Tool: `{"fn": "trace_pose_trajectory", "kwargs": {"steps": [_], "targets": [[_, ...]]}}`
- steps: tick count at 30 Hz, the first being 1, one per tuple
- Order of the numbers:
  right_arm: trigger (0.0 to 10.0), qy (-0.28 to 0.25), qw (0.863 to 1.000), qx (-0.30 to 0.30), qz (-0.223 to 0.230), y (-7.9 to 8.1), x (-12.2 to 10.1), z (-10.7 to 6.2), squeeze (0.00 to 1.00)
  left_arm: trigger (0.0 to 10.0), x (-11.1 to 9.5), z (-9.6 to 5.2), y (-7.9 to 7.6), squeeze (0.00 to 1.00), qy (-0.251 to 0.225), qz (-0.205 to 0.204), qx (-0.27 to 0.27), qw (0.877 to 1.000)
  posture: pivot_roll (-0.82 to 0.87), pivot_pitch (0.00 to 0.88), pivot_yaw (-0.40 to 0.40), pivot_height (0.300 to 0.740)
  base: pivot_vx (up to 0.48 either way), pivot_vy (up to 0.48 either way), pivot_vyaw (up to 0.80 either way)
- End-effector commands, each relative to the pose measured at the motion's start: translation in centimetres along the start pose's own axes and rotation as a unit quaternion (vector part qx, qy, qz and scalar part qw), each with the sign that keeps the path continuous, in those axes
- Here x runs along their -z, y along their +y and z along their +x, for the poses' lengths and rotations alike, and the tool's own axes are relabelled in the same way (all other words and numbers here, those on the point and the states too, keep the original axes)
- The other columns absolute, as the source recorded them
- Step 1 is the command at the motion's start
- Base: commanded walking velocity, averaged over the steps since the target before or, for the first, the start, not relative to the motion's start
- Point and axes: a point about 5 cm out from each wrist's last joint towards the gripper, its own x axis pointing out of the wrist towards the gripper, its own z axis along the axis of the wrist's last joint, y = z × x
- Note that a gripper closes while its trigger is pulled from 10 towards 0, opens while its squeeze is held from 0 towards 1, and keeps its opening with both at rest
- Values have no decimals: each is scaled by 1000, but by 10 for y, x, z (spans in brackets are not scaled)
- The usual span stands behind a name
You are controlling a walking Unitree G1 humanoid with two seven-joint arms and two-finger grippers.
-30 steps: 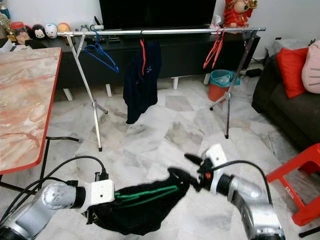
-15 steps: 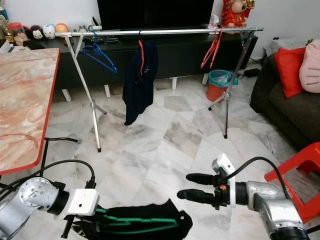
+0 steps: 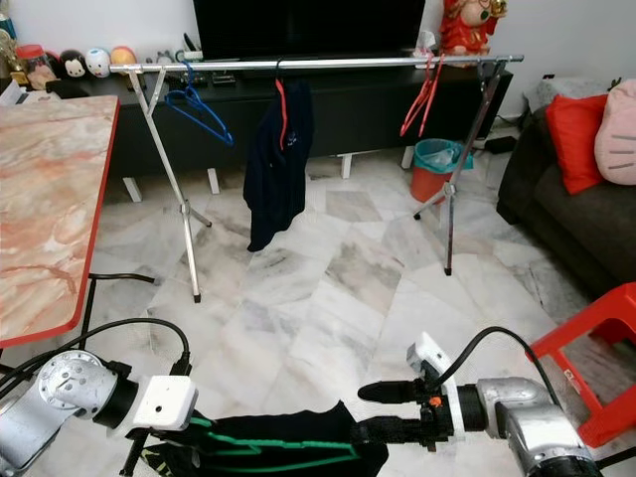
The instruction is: Hang hanger
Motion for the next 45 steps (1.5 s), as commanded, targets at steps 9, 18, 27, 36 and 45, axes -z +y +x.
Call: {"fn": "trace_pose_trajectory", "kwargs": {"steps": [9, 18, 27, 36, 45], "targets": [[0, 21, 1000, 7, -22, -4, 1, 9, 0, 10000, -9, 0, 7, 0, -13, 20, -12, 1000, 10, 0, -55, 740, 0, 0, 0], [10000, -4, 999, 20, -29, -8, -5, 0, 0, 10000, -7, 2, 5, 0, -8, 14, -8, 1000, 7, 0, -53, 740, 0, 0, 0], [10000, -44, 999, -11, -27, 2, -18, -12, 0, 10000, 2, 5, -1, 0, 7, 4, 6, 1000, -3, 0, -49, 740, 0, 0, 0], [10000, -17, 1000, -8, -22, 3, -8, -17, 0, 10000, 3, 5, -1, 0, 8, 0, 7, 1000, -5, 0, -52, 740, 0, 0, 0], [10000, 6, 1000, 7, -23, 1, 2, -10, 0, 10000, 3, 5, -2, 0, 7, -1, 5, 1000, 1, 0, -55, 740, 0, 0, 0]]}}
